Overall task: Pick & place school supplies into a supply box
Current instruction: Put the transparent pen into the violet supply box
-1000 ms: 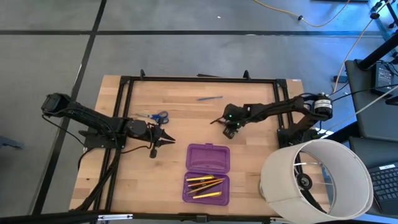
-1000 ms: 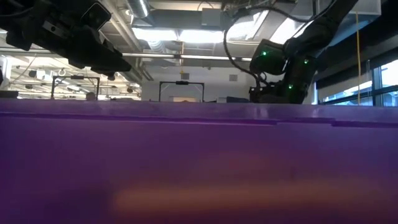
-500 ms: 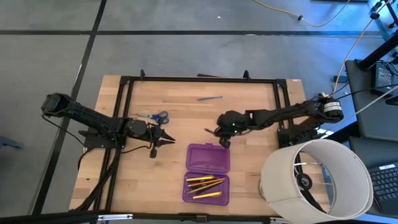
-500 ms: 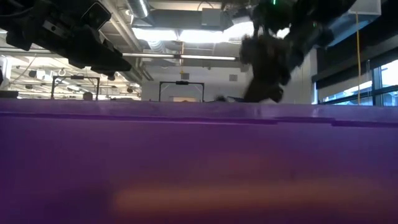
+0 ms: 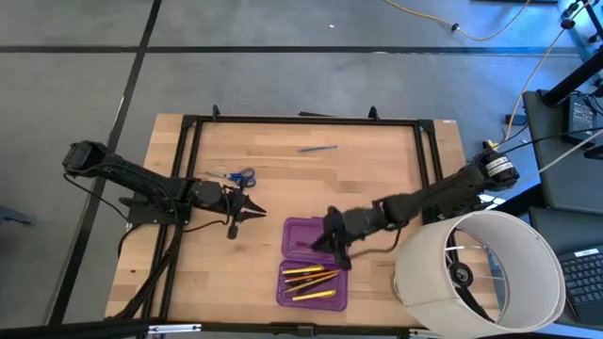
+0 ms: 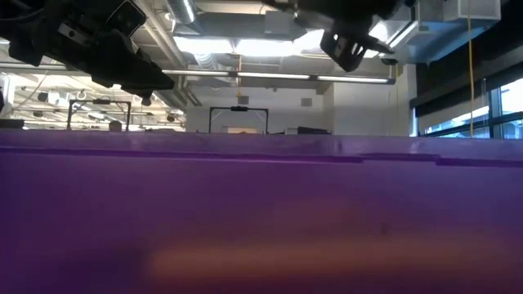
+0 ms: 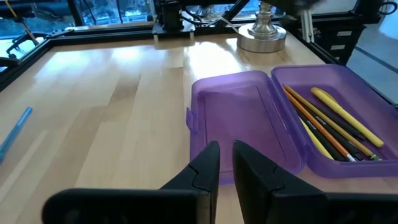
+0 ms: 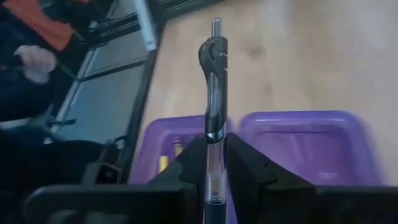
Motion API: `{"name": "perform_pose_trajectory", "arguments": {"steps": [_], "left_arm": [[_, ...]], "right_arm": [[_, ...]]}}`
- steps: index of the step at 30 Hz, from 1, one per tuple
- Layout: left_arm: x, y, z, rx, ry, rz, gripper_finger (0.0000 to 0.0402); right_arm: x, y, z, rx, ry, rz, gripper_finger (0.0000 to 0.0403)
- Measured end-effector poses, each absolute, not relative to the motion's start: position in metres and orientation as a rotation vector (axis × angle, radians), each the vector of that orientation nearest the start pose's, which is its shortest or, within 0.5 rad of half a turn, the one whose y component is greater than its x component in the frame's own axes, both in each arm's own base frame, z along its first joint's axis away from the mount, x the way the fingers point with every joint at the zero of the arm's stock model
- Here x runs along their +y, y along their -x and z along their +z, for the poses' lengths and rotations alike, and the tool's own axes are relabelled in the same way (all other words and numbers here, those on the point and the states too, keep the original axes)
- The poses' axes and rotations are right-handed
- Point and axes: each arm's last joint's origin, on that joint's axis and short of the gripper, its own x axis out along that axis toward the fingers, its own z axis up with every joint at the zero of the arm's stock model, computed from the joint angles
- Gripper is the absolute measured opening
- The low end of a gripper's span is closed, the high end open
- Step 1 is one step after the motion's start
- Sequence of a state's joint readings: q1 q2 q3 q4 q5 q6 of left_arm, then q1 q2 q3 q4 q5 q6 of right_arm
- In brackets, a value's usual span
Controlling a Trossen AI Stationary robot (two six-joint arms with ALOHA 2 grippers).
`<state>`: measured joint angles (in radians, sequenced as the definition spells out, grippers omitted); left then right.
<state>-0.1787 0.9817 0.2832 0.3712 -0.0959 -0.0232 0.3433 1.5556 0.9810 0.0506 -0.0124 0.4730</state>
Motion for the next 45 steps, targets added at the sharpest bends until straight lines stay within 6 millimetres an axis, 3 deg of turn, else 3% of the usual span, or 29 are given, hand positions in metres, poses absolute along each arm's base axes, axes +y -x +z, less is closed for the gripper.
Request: {"name": "perform_pose_trajectory", "arguments": {"steps": [5,11,26,45], "left_arm": [[-0.031,-0.188,0.180,0.326,-0.022,-0.078,0.0039],[-0.031,-0.188,0.180,0.327,-0.011,-0.077,0.0037],[-0.031,-0.188,0.180,0.329,-0.014,-0.079,0.0036],[-0.031,-0.188,0.180,0.329,0.021,-0.075,0.0039]], "right_arm": [[0.142,-0.325,0.211,0.609,-0.340,0.282,0.0053],[0.161,-0.334,0.179,0.643,-0.363,0.335,0.0053],[0.170,-0.339,0.124,0.815,-0.421,0.336,0.0053],[0.171,-0.340,0.118,0.831,-0.469,0.324,0.0064]]}}
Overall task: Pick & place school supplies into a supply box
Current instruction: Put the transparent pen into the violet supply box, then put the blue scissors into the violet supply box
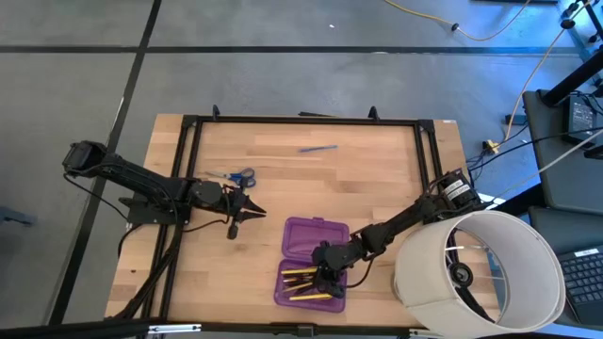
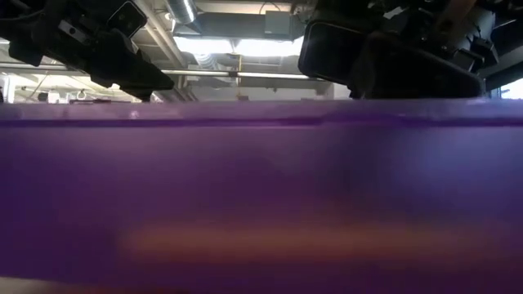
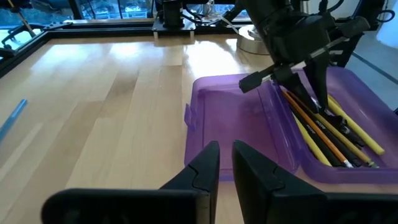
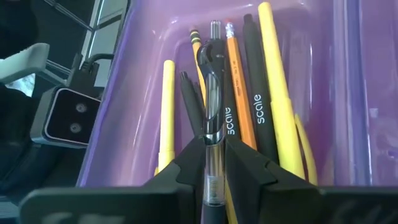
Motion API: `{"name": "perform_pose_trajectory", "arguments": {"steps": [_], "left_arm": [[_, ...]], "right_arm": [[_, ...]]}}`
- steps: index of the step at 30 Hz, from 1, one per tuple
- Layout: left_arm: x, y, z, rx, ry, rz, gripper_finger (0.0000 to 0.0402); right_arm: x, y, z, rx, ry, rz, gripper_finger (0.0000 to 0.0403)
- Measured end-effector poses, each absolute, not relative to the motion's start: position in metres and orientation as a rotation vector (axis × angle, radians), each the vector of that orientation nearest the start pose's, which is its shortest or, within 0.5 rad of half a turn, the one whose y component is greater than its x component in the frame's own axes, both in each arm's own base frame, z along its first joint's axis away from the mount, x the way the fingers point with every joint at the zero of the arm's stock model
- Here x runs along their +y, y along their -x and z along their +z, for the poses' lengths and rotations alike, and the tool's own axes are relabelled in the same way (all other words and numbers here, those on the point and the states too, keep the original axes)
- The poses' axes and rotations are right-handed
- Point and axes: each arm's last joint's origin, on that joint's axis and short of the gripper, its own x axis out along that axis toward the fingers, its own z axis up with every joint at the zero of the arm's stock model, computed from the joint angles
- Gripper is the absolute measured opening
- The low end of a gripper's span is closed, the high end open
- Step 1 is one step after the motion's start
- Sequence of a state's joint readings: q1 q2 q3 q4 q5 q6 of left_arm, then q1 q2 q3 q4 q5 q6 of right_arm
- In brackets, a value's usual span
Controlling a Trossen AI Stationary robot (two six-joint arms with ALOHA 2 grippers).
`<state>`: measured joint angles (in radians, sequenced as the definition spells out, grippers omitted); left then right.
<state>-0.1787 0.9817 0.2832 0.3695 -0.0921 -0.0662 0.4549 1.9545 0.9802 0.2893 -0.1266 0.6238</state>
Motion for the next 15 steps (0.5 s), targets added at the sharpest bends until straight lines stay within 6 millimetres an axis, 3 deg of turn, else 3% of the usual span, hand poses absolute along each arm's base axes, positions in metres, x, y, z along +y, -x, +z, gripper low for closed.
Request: {"name": "perform_pose_trajectory", "arguments": {"steps": [11,15], "left_arm": [[-0.031,-0.188,0.180,0.328,0.022,-0.075,0.0037],[-0.031,-0.188,0.180,0.329,0.023,-0.075,0.0040]], "right_arm": [[0.171,-0.340,0.120,0.828,-0.456,0.369,0.0126],[0.171,-0.339,0.133,0.791,-0.446,0.389,0.0130]]}}
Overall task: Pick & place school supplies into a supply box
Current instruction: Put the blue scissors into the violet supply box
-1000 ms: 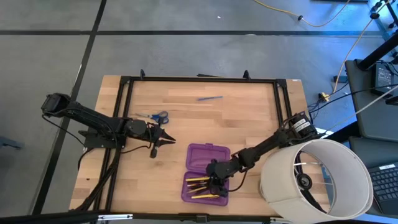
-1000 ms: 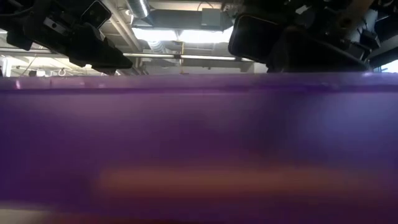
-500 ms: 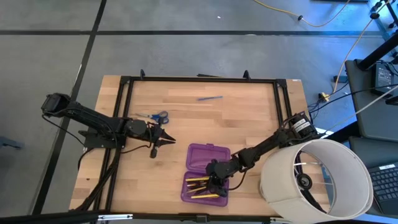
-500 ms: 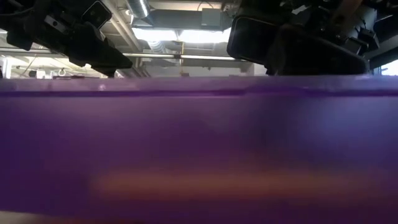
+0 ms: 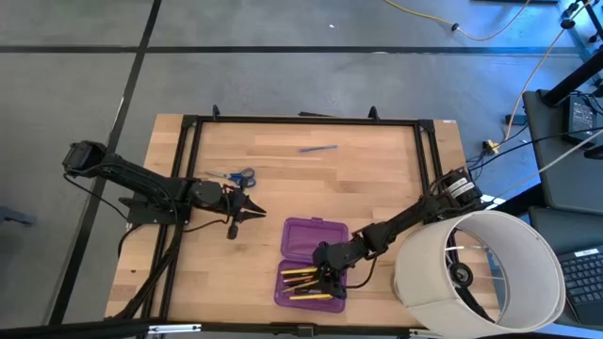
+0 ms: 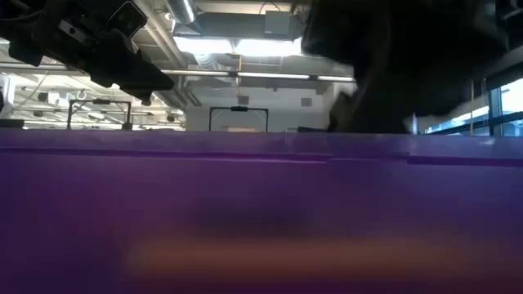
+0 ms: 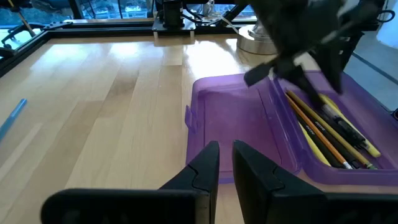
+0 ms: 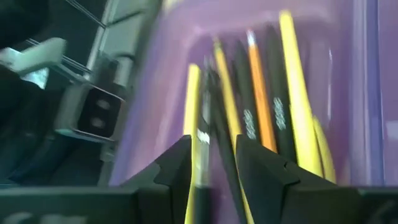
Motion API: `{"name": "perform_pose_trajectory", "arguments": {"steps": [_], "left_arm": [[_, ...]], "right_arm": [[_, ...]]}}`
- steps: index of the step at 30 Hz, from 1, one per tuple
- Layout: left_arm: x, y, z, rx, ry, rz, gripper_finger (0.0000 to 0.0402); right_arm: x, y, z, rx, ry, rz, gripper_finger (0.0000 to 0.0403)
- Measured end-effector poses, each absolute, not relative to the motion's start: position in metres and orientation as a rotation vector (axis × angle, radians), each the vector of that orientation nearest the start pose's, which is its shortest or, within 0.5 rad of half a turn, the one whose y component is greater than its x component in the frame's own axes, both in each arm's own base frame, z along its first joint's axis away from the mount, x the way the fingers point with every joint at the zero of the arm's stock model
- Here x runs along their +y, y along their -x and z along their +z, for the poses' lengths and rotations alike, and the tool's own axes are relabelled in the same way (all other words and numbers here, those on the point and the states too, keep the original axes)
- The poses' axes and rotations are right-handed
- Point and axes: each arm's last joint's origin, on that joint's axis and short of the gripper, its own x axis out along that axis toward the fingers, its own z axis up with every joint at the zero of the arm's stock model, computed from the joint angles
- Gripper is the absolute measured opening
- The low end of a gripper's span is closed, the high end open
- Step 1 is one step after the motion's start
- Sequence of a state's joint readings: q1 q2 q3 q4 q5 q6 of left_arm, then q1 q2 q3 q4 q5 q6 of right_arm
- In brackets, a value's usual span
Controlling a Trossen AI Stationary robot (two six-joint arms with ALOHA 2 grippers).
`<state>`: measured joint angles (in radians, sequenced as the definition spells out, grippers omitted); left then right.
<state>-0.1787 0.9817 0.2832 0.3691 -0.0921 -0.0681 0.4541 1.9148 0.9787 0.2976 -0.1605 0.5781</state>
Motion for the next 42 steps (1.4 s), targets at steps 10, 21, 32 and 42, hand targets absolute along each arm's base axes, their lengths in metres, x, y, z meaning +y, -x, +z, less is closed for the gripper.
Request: {"name": "perform_pose_trajectory", "arguments": {"steps": [10,21,32,42], "left_arm": [[-0.031,-0.188,0.180,0.335,0.045,-0.071,0.0036],[-0.031,-0.188,0.180,0.335,0.048,-0.070,0.0036],[-0.031,-0.188,0.180,0.329,0.054,-0.070,0.0040],[-0.031,-0.188,0.180,0.328,0.044,-0.071,0.0048]], "right_arm": [[0.164,-0.329,0.183,0.660,-0.270,0.510,0.0131],[0.112,-0.282,0.198,0.590,-0.250,0.468,0.0131],[0.059,-0.198,0.186,0.407,-0.223,0.190,0.0131],[0.039,-0.155,0.152,0.379,-0.142,-0.028,0.0131]]}}
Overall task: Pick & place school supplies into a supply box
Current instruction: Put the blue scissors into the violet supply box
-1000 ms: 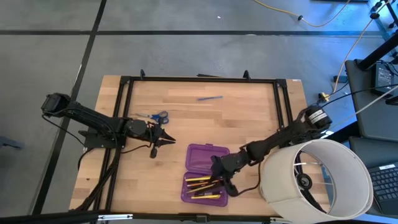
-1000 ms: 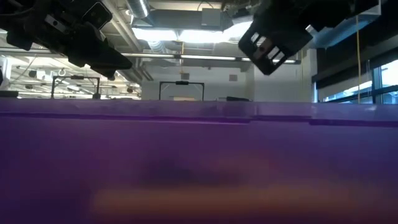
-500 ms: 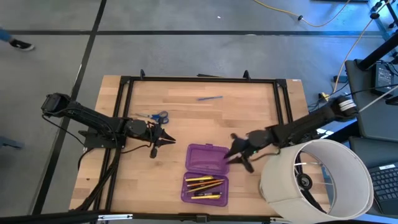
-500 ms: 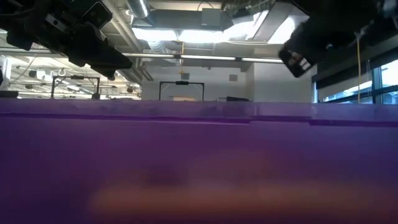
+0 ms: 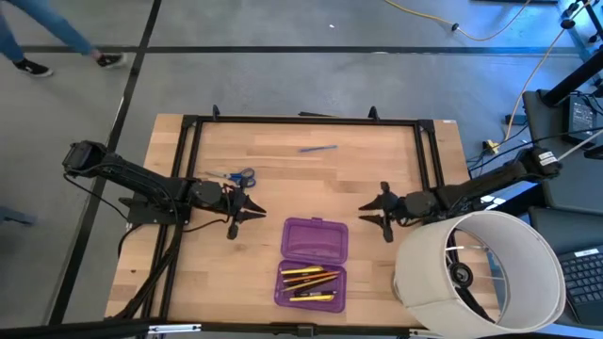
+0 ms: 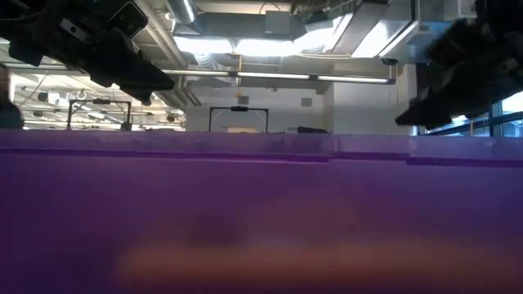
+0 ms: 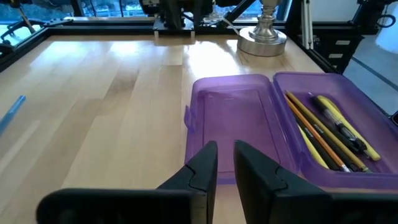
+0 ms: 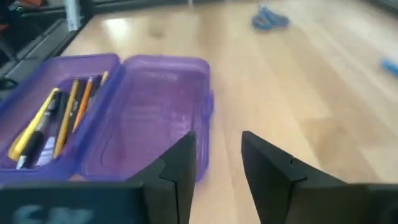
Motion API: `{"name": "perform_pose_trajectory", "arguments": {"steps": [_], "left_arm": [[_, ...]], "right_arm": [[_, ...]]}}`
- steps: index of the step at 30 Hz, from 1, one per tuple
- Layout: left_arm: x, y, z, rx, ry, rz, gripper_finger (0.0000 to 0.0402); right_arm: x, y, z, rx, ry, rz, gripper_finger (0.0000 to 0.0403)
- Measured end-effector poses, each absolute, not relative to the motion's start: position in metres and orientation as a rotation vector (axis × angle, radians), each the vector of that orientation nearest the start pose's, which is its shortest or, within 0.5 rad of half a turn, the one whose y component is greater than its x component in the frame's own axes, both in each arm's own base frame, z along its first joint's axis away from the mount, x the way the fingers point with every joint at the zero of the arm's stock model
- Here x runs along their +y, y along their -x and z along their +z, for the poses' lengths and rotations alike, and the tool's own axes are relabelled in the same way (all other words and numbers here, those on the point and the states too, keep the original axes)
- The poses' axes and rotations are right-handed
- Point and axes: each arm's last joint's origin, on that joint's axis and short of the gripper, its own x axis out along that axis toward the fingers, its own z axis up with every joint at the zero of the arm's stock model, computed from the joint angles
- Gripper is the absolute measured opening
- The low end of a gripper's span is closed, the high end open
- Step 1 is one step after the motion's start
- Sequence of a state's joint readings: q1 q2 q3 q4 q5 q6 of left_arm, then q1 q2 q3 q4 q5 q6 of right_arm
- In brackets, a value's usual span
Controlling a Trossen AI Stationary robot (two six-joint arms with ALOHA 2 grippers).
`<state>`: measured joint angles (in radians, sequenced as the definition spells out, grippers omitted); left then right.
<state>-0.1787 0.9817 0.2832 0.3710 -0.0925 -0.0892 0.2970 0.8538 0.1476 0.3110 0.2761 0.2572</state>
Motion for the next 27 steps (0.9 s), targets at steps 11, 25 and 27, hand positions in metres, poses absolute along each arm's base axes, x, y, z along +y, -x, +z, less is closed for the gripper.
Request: {"name": "perform_pose_trajectory", "arguments": {"steps": [11,25,27], "left_arm": [[-0.030,-0.188,0.180,0.326,0.090,-0.014,0.0089],[-0.029,-0.188,0.179,0.341,0.099,0.014,0.0214],[-0.029,-0.188,0.179,0.343,0.087,0.012,0.0222]], "right_arm": [[0.034,-0.136,0.135,0.309,-0.255,0.172,0.0131],[0.024,-0.133,0.149,0.200,-0.251,0.250,0.0131],[0.024,-0.133,0.149,0.201,-0.251,0.250,0.0131]]}}
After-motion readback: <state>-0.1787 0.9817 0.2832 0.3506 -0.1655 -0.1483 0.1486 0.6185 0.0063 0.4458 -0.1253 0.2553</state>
